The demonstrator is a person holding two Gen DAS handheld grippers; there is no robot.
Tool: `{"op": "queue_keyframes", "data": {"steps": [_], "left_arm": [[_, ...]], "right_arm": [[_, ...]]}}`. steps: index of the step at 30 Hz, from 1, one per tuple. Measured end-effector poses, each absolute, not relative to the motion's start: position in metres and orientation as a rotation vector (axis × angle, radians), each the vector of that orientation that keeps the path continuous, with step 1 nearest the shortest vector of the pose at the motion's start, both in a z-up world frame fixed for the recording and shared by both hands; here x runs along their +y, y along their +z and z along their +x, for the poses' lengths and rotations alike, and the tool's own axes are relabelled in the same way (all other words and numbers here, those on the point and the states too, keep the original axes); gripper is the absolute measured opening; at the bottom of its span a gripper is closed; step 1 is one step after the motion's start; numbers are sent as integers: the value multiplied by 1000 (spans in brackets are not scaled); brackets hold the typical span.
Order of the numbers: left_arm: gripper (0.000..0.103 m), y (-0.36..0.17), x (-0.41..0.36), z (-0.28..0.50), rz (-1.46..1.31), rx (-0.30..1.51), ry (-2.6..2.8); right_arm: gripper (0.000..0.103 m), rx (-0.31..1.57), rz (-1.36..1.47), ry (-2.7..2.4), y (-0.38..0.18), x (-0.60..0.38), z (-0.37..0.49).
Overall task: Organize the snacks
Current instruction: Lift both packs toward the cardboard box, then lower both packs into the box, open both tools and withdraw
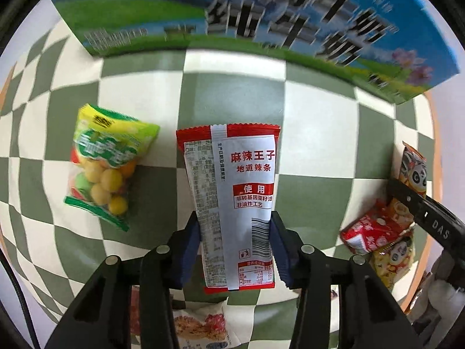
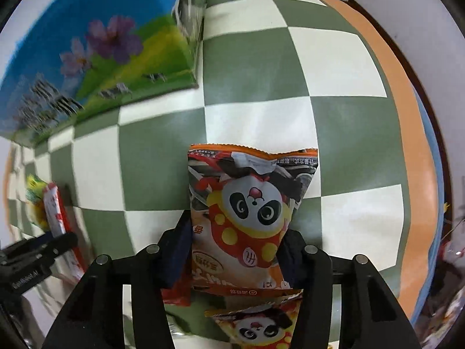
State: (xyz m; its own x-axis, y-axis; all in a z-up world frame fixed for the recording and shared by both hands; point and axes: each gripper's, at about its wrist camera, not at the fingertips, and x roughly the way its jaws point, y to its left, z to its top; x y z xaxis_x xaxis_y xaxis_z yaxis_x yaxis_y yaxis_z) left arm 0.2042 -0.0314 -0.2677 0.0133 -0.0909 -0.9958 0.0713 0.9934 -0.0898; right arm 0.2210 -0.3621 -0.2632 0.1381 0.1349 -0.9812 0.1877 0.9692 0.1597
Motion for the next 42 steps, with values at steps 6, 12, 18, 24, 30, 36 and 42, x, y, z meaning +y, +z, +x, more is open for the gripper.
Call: {"op": "queue_keyframes", "data": {"steps": [6,12,18,24,30,36,42], "left_arm": [[42,-209,-21,197,-27,1457,-180],[42,-130,-28,224,-58,1357,-251],[42,-63,-34,272,-43,1262,-316],[43,-53,-42,346,44,1205,-274],[43,-93,-29,432,112,1293,-187],[43,-144,-14,493,115,1397,-136],[47,-181,-9,523,97,1496,-134]], "right_arm": [[54,1349,275,10,-232,-354,218],[54,1259,359,108,-158,-349,225],[54,1185,405,207,-89,-335,266],[54,1115,278,180,-49,-316,340],[54,1207,237,125,-70,-309,427],[54,1312,200,78,-112,-308,476],[61,1384,194,39,-145,-310,505]]}}
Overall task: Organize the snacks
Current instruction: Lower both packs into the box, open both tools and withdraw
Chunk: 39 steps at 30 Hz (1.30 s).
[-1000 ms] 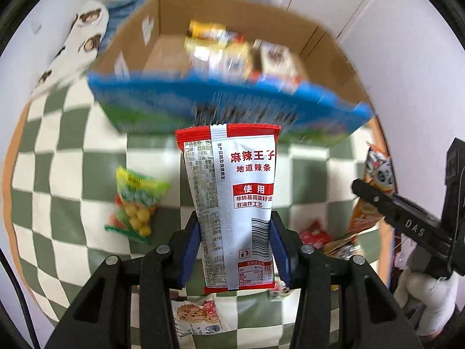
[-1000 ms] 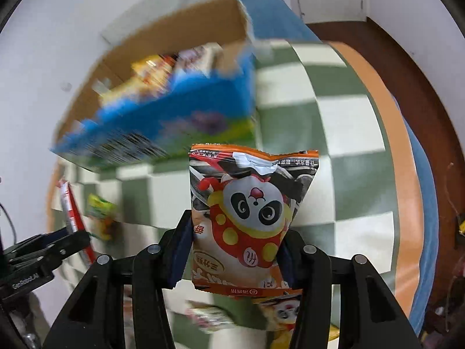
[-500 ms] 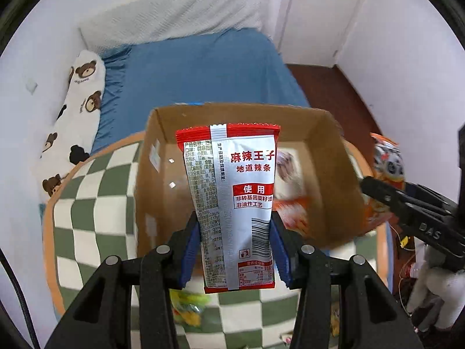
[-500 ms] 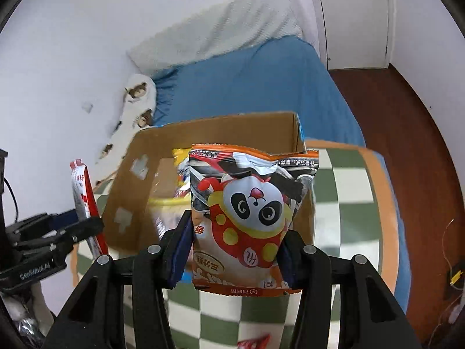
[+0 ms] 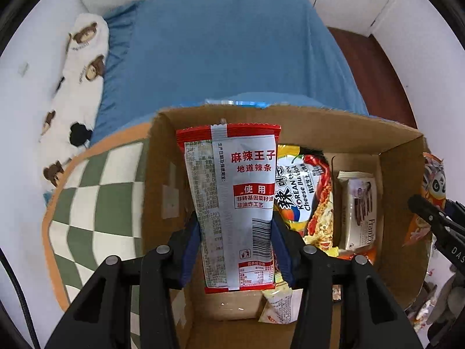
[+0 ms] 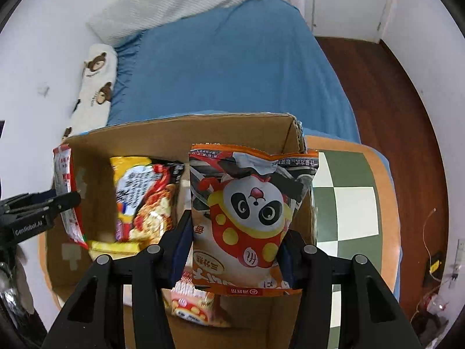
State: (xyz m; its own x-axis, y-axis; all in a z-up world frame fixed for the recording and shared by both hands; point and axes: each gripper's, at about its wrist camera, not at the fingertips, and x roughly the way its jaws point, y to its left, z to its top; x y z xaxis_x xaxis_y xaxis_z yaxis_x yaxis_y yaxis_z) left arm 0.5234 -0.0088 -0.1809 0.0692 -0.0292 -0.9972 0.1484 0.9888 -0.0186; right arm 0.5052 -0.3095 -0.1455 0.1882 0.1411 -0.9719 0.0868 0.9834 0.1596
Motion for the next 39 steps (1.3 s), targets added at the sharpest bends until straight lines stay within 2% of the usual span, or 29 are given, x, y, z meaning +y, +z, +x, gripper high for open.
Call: {"op": "queue_keyframes", "data": {"steps": [1,2,3,6,8,20,31,39], "left_arm": [[50,-187,-8,527,73,1507,-137],[62,-190,-8,528,62,1512,-142],[74,-193,-8,530,48,1513,-146],[88,-197,-10,531,27,1504,-158],[92,-199,-14,530,23,1508,-176],[92,-180,-18,499,-1,1403,-132],[92,-127,-20,439,4,1222,-72],[92,-84,-32,379,24,1106,-79]], "right_arm": [[69,1398,193,30,-151,-310,509],[88,1404,186,21,-153,-310,511],[93,1413,181,18,-157,-310,514],[94,1433,170,17,-165,-307,518],[95,1439,171,32,-168,-305,519],[96,1385,179,36,-150,-297,494],[96,1256,155,25,-120,-295,429],[96,1149,124,33,-79,-292,375]]}}
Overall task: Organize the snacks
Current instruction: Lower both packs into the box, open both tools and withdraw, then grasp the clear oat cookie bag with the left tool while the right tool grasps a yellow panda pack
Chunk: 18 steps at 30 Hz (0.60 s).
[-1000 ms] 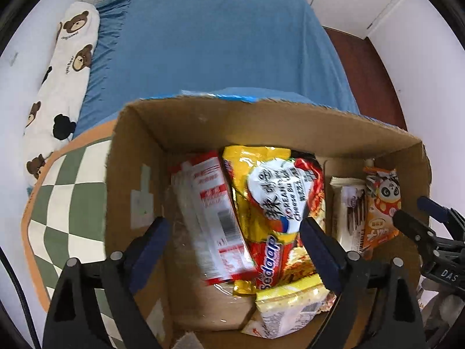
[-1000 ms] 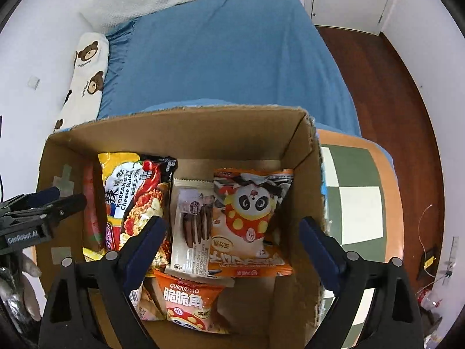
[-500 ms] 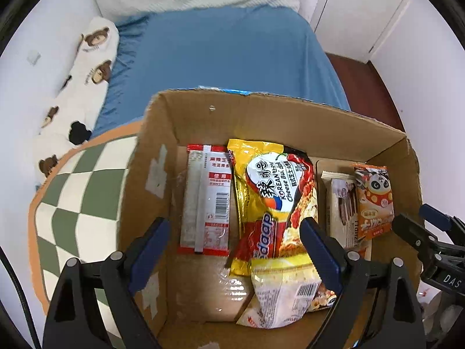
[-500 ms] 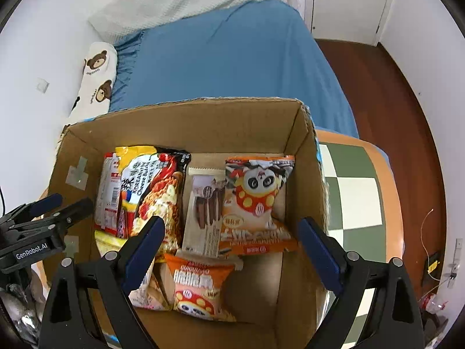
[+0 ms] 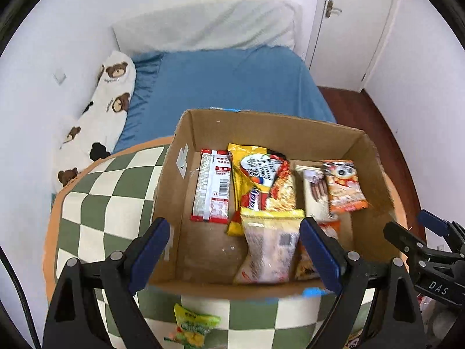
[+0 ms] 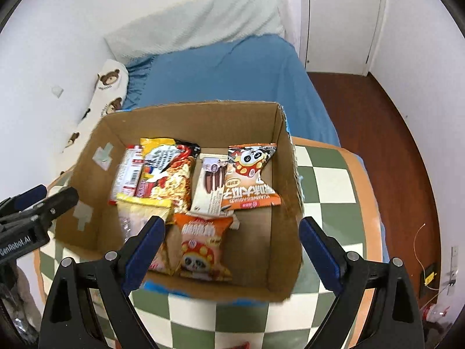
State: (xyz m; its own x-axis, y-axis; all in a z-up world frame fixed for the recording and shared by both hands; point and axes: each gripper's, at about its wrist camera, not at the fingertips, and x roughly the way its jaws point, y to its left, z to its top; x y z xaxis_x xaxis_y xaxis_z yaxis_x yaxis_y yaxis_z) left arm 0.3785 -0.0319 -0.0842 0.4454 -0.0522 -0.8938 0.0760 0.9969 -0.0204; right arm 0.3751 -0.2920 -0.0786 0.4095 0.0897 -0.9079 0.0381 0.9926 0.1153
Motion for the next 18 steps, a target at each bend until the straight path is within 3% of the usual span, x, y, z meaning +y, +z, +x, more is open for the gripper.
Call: {"op": "queue_keyframes", "data": {"steps": [18], "left_arm": [[92,-2,-47,262,26,914,-128]], "right_arm": [[96,938,166,81,24,-282,250]]}}
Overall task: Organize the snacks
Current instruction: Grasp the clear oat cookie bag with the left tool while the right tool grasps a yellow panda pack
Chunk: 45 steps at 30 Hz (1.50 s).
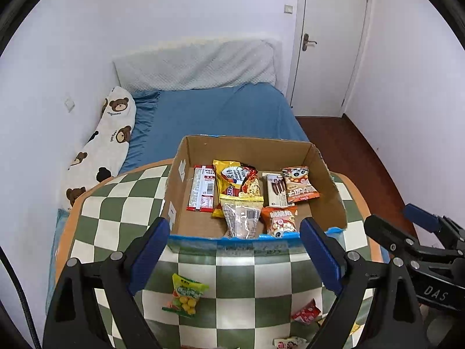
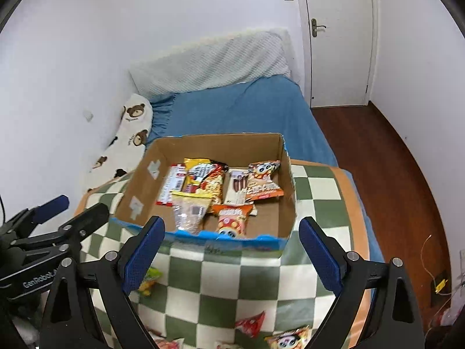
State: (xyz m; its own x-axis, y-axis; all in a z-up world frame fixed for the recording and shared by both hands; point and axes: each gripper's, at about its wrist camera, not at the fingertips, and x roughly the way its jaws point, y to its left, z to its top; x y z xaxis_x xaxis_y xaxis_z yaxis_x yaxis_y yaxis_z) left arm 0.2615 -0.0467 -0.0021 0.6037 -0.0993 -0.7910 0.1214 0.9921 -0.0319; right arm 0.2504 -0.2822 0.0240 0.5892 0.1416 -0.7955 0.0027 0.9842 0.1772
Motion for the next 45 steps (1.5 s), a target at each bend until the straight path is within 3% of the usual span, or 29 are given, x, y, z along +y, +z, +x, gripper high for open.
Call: {"op": "queue_keyframes", "data": {"steps": [8,19,26,32,34,35,38,43,45], "left_arm": [[92,-43,-33,227,10,1036,-103],[92,-181,-2,163,111,1429,-68],[92,-268,8,128,-23,1735,-102],[91,-308,-3,123,-69,1790,-89],[86,-309,-8,124,-58,1752,-79],[76,-309,-11,124,-45,1740,-71],[58,-307,-19,126,-12,1714,-74],[54,-298,-24,126,-46,1701,-84],[54,-288,-24,127,-70,1693,-99]], "right_arm": [[96,1059,261,85,-8,-291,204],[96,1516,283,-64,-180,-347,149],[96,1629,307,-89,-241,-361,133],[96,1654,291,-98,-261,-360,132],[95,1653,302,-107,-267,-362,131],[94,1652,300,-107,-268,-363,130],[73,1639,247,-115,-273,-358,132],[52,1590,216,-91,-266,-351,130],[51,1580,238,-76,-261,-350,129]]}}
